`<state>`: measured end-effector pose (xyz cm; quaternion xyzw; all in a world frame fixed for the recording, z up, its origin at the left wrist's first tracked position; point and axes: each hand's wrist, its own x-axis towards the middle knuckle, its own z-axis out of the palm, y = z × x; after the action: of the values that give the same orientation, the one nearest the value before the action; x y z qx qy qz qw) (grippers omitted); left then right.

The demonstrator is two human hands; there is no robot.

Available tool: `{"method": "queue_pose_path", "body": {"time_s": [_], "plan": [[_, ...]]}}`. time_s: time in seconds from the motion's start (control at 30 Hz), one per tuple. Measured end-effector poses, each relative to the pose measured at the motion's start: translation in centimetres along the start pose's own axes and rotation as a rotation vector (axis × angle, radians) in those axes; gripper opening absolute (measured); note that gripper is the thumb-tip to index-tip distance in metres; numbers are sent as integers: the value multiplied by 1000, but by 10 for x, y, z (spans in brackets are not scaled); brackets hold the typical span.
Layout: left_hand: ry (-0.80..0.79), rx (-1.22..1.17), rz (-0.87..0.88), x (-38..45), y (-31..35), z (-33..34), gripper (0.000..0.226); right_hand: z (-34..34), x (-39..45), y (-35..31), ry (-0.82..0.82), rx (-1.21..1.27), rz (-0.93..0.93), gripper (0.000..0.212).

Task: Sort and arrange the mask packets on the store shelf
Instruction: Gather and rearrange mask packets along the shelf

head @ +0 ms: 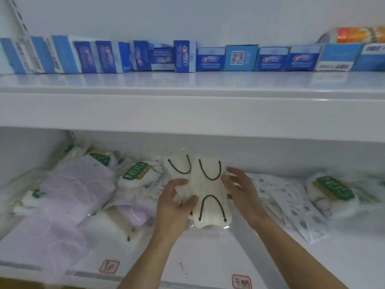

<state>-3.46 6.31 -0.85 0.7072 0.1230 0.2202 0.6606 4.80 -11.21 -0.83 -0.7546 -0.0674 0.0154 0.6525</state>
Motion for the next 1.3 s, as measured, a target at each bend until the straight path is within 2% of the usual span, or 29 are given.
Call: {"method": "queue_pose_path", "body": {"time_s": [0.07,0.13,0.2,0.3,0.4,0.57,0.63,0.77,0.83,0.9,0.97,1.0,1.03,1.07,1.1,1.17,1.2,1.27,1.3], "plan": [[-89,-8,7,-4,-2,33,46,-22,-20,4,-53,145,118,26],[-177,-22,15,-11,-1,73,50,-53,-33,16,3,181,152,28],[-249,-43,26,-21,-1,118,48,-91,-45,25,160,236,196,28],[-343,-54,82,-43,2,183,31,-160,-64,31,408,203,195,22],[-467,-56,71,-67,4,248,43,-227,-85,36,572,163,177,19],[-507,-117,99,-115,22,356,76,-328,-113,47,653,118,181,17],[-511,-145,73,-134,27,393,77,-365,-120,53,693,82,169,17],[-492,-137,31,-156,25,457,62,-435,-117,65,745,35,174,15],[-540,-131,-21,-156,34,488,62,-469,-105,65,776,49,171,22],[-636,-177,-89,-148,44,516,62,-506,-87,57,837,51,173,51],[-784,-255,-197,-138,58,537,58,-543,-68,46,822,46,162,55],[-837,-220,-179,-132,61,546,58,-559,-60,40,805,23,164,58],[-870,-146,-109,-128,62,551,61,-573,-54,34,798,-18,196,74],[-859,-11,-12,-126,63,553,62,-584,-51,29,783,-86,246,91],[-803,133,103,-123,58,554,58,-589,-54,25,769,-181,278,98],[-687,437,351,-118,43,547,51,-592,-65,23,772,-335,275,90],[-674,608,440,-117,36,541,55,-592,-71,30,763,-394,258,86],[-690,920,535,-114,23,525,59,-581,-83,40,678,-526,225,75],[-697,1003,567,-112,20,517,58,-573,-85,46,612,-594,187,67]]}}
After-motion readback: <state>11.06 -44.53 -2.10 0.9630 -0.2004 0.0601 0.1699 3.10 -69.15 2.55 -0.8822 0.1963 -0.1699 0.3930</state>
